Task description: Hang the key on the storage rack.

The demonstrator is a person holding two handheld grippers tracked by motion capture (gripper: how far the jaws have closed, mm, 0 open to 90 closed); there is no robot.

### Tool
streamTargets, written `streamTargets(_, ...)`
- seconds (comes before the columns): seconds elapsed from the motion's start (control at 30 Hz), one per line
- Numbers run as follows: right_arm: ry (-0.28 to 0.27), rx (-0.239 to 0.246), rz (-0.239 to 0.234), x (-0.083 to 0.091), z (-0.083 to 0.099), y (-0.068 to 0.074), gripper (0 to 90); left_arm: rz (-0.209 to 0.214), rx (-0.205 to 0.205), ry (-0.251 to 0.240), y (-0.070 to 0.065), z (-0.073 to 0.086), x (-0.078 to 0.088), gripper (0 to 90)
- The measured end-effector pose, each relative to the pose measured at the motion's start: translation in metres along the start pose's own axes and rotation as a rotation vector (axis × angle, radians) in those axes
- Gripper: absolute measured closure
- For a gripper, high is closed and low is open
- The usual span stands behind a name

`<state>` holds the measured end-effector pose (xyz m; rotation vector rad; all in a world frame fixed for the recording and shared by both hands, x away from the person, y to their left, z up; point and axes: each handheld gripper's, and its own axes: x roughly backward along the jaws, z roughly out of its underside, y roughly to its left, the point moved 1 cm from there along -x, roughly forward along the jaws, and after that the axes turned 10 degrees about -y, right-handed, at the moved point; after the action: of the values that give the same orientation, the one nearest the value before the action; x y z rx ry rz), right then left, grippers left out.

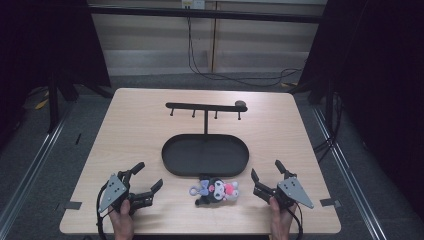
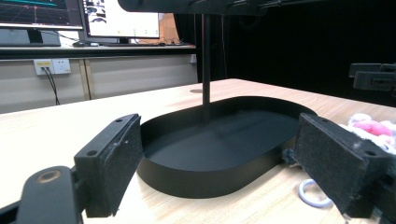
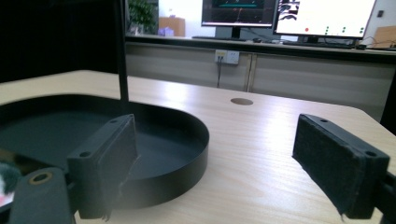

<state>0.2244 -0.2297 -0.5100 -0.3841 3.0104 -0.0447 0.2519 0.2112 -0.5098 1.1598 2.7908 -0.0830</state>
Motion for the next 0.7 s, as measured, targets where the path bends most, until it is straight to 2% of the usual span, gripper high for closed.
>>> streamTargets(0.07,0.037,-0.014,0.004,-0.0005,-0.0006,0.0001,13.5,0.0,0.0,0.002,0.0001,0.0,0.0001,15.4)
streamTargets(0.1,0.052,-0.03,-0.022,-0.0001,-0.0009,-0.0007,13.4,0.0,0.001,0.002,0.0001,0.0,0.0,15.3)
streamTargets(0.27,0.045,-0.048,-0.031,0.0005,-0.0008,-0.0027,13.6,0.004,-0.004,-0.001,0.0002,-0.0001,-0.0002,15.4)
streamTargets(0.43,0.055,-0.038,-0.056,-0.0005,-0.001,-0.0015,13.7,0.001,0.005,-0.001,-0.0002,0.0001,-0.0002,15.4)
streamTargets(0.47,0.062,-0.047,-0.054,-0.0011,-0.001,-0.0025,16.8,0.007,-0.005,0.0,0.0003,-0.0002,-0.0001,15.4)
streamTargets(0.57,0.093,-0.069,-0.054,-0.003,-0.0012,-0.0046,20.1,0.011,-0.011,0.002,0.0007,-0.0003,0.0002,15.5)
streamTargets(0.63,0.121,-0.058,-0.075,-0.0052,-0.0014,-0.0025,22.0,0.011,-0.007,0.001,0.0006,-0.0003,0.0,15.5)
streamTargets(0.7,0.163,-0.052,-0.06,-0.0073,-0.0018,0.0001,23.5,0.009,0.0,0.0,0.0004,-0.0001,0.0001,15.5)
